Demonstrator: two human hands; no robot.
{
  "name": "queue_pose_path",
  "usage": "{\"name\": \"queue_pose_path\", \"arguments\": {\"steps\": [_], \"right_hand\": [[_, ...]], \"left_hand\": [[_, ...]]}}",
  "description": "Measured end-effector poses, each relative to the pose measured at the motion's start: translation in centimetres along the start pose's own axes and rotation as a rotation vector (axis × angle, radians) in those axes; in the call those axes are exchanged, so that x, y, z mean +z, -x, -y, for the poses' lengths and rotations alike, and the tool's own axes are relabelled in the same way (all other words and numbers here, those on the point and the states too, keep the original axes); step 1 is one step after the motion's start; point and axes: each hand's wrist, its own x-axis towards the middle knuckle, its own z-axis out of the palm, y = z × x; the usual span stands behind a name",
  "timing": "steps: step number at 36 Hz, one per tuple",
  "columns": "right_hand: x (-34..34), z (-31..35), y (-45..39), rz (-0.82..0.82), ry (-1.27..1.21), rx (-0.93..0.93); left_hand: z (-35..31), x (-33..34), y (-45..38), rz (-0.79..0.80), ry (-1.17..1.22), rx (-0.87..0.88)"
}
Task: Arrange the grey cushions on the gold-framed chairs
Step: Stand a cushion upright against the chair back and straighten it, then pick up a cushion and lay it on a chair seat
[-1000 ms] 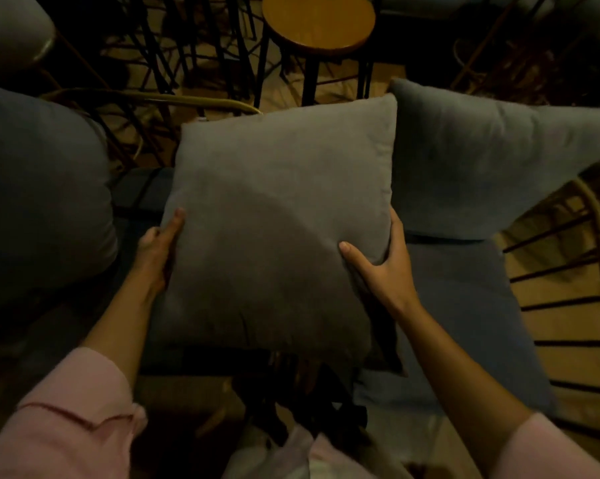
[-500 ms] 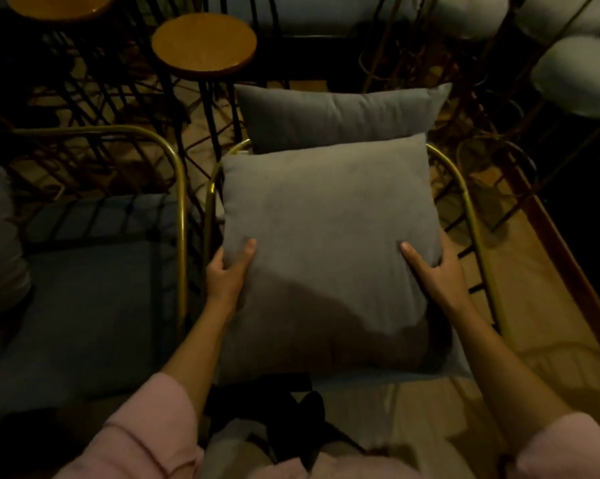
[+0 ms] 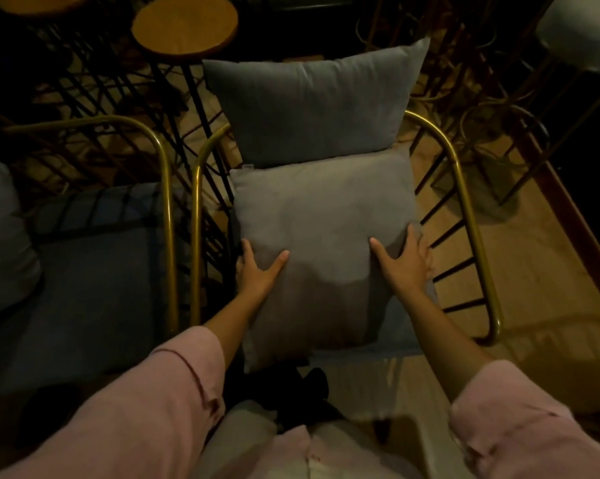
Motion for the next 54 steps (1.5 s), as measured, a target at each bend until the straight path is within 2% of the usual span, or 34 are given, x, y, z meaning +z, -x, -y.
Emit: {"name": "queue_pose_path", "arguments": {"steps": [3,5,14,22,27,31,41,48,54], "right_hand": [[0.8,1.9,0.9,-0.091,0.018,-0.103],[1.3,3.8,1.4,-0.085,0.025,-0.180],[5.5,15.8,3.7,0.166,0.011,-0.526],[11.6,27.1,8.5,0.364,0.035,-0.699],[17.9,33.8,12.7,0.476,0.034,-0.738],[23.3,39.0,17.0,0.597,-0.003,-0.682],[38.5,49.2,25.6,0.725,-0.098,-0.451],[47.1,53.0,28.9,0.774,-0.153,-0.184],[52.7,55.7,29.4,0.868,-0.141,-0.120]], "left_hand": [[-0.1,-1.8,0.0,-0.009,-0.020,0.095],[-0.3,-3.4,0.0,-0.033,-0.028,0.114],[1.3,-15.7,-0.8,-0.245,-0.017,0.121],[6.0,-30.0,-2.5,-0.421,-0.141,0.056],[9.3,-39.8,-3.5,-0.524,-0.206,0.019],[12.0,-47.5,-5.2,-0.587,-0.232,-0.037],[18.7,-63.7,-11.8,-0.728,-0.236,-0.097],[22.1,-68.9,-16.6,-0.690,-0.361,-0.135],[25.2,-72.0,-20.5,-0.763,-0.373,-0.205]]}}
